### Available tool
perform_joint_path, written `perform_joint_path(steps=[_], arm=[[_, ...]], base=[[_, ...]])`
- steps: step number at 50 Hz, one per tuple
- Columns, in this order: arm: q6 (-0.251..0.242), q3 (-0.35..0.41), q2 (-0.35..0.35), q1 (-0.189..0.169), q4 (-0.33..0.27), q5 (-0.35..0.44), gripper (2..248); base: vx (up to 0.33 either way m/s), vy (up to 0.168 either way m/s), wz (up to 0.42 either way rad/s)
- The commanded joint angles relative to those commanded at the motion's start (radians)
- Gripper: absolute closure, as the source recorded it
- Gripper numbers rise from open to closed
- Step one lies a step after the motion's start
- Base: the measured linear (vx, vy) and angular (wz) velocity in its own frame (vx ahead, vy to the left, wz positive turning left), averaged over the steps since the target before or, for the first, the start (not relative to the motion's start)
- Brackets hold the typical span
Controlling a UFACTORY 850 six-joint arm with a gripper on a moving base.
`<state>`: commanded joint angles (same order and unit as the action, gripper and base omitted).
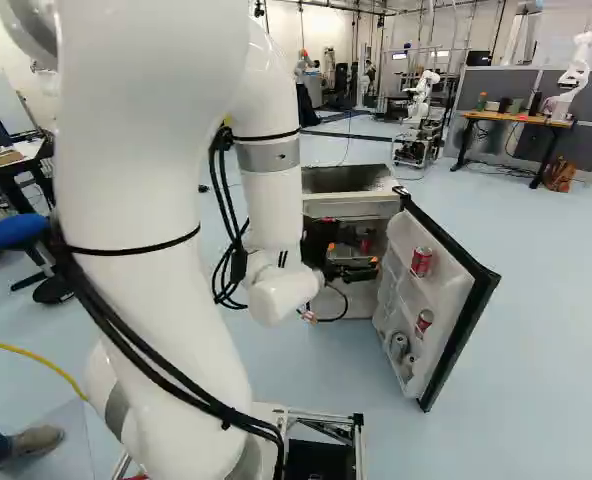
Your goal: Grab a drink from the fridge
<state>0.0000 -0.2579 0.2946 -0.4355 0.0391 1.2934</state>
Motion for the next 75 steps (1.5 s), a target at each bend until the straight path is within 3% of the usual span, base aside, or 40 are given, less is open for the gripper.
perform_joint_path(steps=[13,40,75], arm=[[0.000,-0.084,0.099,-0.009,-0.106,0.004,3],[0.000,-0.264,0.292,-0.017,-0.259,0.004,3],[0.000,-0.506,0.523,0.008,-0.274,0.004,3]], base=[[0.000,0.000,0.000],[0.000,0.000,0.000],[0.000,0.000,0.000]])
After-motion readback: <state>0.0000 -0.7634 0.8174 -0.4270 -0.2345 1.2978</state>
